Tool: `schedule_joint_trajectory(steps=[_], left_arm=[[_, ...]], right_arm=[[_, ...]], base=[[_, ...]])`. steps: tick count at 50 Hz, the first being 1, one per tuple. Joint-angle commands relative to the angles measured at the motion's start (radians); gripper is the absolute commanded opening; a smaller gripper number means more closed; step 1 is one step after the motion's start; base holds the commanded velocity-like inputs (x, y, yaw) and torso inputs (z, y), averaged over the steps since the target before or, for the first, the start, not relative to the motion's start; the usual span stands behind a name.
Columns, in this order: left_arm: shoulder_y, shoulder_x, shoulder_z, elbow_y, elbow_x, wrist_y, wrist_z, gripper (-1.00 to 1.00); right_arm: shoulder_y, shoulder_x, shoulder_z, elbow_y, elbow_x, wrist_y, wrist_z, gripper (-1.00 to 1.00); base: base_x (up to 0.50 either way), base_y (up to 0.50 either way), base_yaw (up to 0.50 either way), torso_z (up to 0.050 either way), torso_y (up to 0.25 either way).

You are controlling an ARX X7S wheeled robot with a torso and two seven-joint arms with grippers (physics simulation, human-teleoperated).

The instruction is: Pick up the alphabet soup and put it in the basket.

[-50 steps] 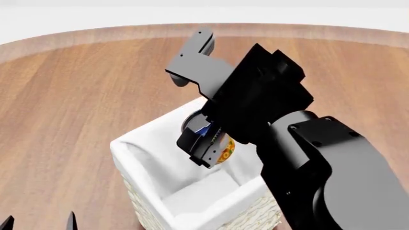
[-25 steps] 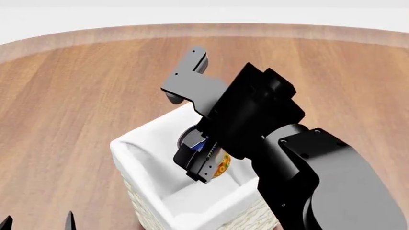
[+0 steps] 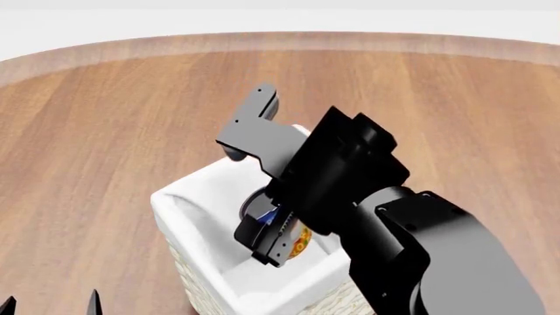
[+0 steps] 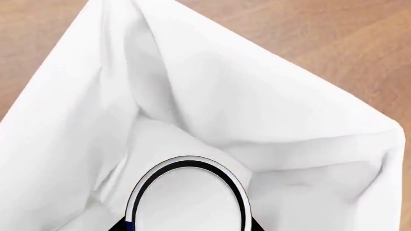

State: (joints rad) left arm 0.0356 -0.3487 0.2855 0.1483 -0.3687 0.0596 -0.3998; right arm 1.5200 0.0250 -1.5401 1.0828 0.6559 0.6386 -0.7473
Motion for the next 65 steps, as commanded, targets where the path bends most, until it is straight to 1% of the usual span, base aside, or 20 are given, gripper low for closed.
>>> schedule_joint_trajectory(steps=[1,65], left_arm=[[-0.021,0.017,-0.016,-0.007,0.01,-0.005,0.049,1.0],[-0.022,0.008,-0.008,-0.029,-0.007,0.009,0.044,1.0]], right_arm=[[-0.004,-0.025,0.034,0.008,-0.016,-0.019,-0.013,-1.0],[-0.04,-0.025,0.029,-0.019,0.045,-0.039,0.042,-1.0]], base=[[0.0,0.0,0.0,0.0,0.0],[0.0,0.0,0.0,0.0,0.001]])
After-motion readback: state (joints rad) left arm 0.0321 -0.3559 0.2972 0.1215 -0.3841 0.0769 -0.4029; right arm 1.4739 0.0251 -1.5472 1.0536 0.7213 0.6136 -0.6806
